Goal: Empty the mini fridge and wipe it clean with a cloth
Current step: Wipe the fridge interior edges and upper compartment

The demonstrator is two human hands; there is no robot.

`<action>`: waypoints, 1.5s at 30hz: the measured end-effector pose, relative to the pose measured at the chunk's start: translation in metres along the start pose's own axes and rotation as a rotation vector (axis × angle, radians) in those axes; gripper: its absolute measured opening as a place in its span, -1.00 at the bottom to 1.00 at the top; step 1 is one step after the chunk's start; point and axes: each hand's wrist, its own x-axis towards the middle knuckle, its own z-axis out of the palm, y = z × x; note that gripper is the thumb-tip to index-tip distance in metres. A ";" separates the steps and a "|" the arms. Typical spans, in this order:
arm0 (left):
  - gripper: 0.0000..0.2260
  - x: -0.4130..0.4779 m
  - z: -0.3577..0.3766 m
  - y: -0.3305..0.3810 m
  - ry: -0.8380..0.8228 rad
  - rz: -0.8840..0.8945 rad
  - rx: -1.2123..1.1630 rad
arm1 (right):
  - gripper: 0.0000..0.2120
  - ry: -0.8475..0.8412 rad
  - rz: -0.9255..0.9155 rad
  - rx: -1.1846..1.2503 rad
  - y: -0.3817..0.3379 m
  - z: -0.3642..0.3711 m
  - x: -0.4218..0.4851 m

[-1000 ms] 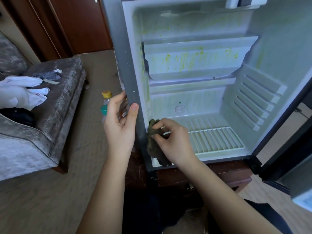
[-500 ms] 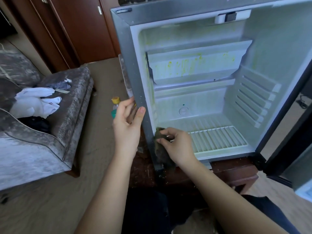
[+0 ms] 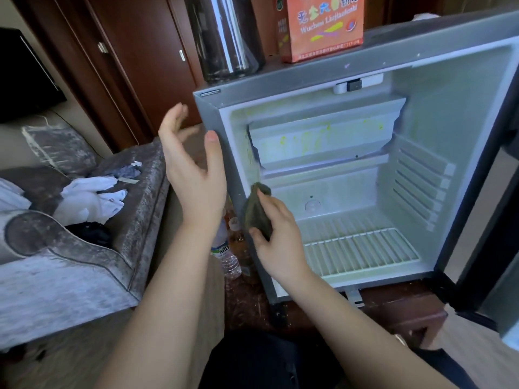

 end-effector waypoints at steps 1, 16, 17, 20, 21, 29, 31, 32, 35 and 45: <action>-0.61 0.004 0.003 -0.002 0.014 0.042 0.031 | -0.37 -0.034 -0.001 -0.010 0.002 -0.005 0.001; -0.64 0.017 0.029 -0.011 -0.035 0.289 0.037 | -0.46 -0.449 -0.087 -0.563 0.022 -0.034 0.070; -0.64 0.017 0.030 -0.011 -0.036 0.288 0.038 | -0.51 -0.466 -0.076 -0.602 0.024 -0.031 0.082; -0.64 0.017 0.031 -0.013 -0.036 0.293 0.044 | -0.61 -0.500 -0.022 -0.688 0.027 -0.023 0.116; -0.64 0.017 0.031 -0.013 -0.037 0.295 0.046 | -0.62 -0.502 0.004 -0.690 0.028 -0.020 0.125; -0.64 0.017 0.032 -0.014 -0.031 0.306 0.085 | -0.48 -0.479 0.205 -0.509 0.027 -0.017 0.150; -0.64 0.017 0.031 -0.014 -0.026 0.306 0.085 | -0.48 -0.475 0.194 -0.499 0.021 -0.022 0.138; -0.64 0.017 0.031 -0.013 -0.023 0.307 0.088 | -0.48 -0.479 0.180 -0.491 0.018 -0.026 0.129; -0.64 0.017 0.031 -0.011 -0.020 0.303 0.093 | -0.43 -0.512 0.099 -0.473 0.008 -0.038 0.092; -0.64 0.018 0.033 -0.014 -0.014 0.314 0.089 | -0.53 -0.547 0.081 -0.561 0.008 -0.039 0.098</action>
